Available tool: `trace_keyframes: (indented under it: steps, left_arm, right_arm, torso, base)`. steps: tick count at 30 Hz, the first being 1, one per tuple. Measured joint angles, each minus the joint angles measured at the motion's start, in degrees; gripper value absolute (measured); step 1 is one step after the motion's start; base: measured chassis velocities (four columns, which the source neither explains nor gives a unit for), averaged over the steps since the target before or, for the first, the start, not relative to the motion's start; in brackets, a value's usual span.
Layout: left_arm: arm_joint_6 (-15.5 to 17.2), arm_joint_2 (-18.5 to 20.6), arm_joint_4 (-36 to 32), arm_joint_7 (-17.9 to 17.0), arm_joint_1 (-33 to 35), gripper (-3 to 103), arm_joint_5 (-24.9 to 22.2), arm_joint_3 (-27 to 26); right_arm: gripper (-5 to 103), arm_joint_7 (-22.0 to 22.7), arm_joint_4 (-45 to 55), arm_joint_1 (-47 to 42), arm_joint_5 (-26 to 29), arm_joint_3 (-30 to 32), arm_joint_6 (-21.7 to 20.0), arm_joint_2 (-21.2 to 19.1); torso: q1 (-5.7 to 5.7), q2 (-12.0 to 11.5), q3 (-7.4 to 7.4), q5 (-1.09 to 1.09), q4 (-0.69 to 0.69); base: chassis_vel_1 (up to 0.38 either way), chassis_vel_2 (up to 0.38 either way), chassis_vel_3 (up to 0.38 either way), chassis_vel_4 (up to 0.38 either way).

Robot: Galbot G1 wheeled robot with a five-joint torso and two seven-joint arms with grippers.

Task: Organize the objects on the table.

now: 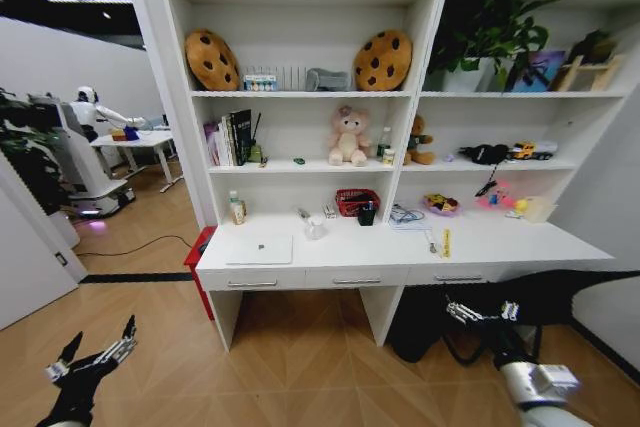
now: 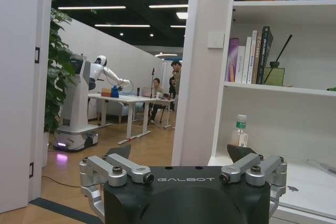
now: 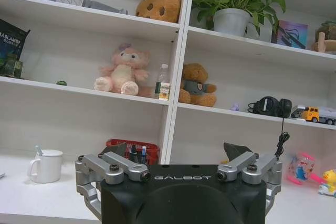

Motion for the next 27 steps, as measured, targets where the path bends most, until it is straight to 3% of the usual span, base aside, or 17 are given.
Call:
trace_keyframes:
  steps: [27]
  left_arm:
    - [0.0,0.0,0.0,0.0,0.0,100,0.0,0.0]
  right_arm:
    - [100,0.0,0.0,0.0,0.0,0.0,0.0,0.0]
  torso:
    - [0.01,0.0,0.0,0.0,0.0]
  base:
    - [0.0,0.0,0.0,0.0]
